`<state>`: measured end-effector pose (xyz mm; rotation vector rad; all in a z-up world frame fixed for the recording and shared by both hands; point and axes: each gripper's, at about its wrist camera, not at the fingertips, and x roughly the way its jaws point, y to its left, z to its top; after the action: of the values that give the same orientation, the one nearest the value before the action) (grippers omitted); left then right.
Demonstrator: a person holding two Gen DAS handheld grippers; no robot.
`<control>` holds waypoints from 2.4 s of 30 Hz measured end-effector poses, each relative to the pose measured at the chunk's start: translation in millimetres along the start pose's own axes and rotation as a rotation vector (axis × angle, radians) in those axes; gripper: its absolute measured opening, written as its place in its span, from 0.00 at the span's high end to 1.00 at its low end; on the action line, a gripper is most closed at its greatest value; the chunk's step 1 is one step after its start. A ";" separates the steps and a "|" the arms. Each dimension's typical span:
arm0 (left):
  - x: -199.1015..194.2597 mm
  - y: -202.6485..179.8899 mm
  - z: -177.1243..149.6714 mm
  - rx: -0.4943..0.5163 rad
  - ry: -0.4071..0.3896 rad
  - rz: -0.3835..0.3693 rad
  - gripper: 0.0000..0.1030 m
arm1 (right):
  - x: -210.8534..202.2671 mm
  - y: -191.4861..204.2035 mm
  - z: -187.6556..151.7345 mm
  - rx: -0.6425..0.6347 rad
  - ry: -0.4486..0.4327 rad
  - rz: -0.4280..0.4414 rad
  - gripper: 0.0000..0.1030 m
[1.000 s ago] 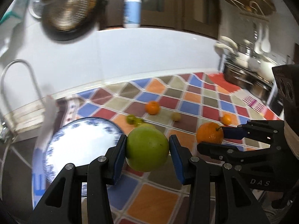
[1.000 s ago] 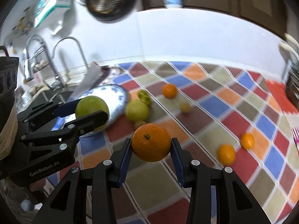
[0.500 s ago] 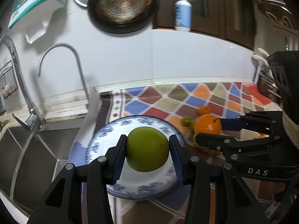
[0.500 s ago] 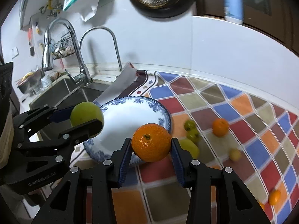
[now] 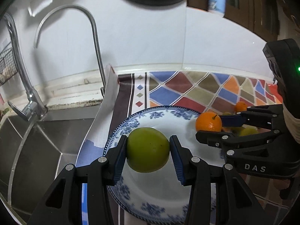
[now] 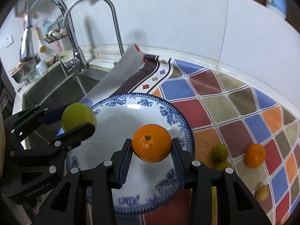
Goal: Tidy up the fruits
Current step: 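Carry the green fruit and the orange over the blue-and-white plate with both tools, then open both tools to drop the green fruit and orange onto the plate, then move both open tools back toward the remaining fruits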
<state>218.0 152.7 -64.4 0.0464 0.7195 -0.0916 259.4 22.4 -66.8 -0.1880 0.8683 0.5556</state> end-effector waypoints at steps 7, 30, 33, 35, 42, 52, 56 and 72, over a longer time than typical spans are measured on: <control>25.1 7.3 0.3 -0.010 0.049 -0.003 0.56 | 27.4 -3.2 5.7 0.008 0.044 0.009 0.59; -36.5 -4.9 3.0 -0.036 -0.071 0.069 0.31 | -13.7 -6.9 -7.7 0.027 -0.042 -0.052 0.47; -56.9 -17.1 1.4 -0.029 -0.105 0.076 0.27 | -39.7 -8.9 -16.5 0.037 -0.087 -0.084 0.42; -71.0 -26.3 -0.1 -0.022 -0.129 0.078 0.24 | -60.1 -9.7 -23.7 0.038 -0.124 -0.112 0.40; -107.9 -62.0 -6.2 0.005 -0.199 0.056 0.17 | -121.1 -19.2 -52.4 0.078 -0.213 -0.192 0.35; -138.6 -116.2 -20.6 0.069 -0.281 0.005 0.11 | -188.6 -35.3 -103.8 0.138 -0.283 -0.315 0.30; -139.3 -136.6 -28.6 0.095 -0.285 -0.003 0.11 | -203.5 -44.5 -120.9 0.153 -0.291 -0.353 0.30; -111.4 -191.3 -58.1 0.115 -0.188 0.008 0.13 | -217.4 -93.5 -189.1 0.270 -0.238 -0.475 0.30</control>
<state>77.4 -25.8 -36.7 0.1491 0.5256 -0.1277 70.5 -211.1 -27.4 -0.0740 0.6282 0.0124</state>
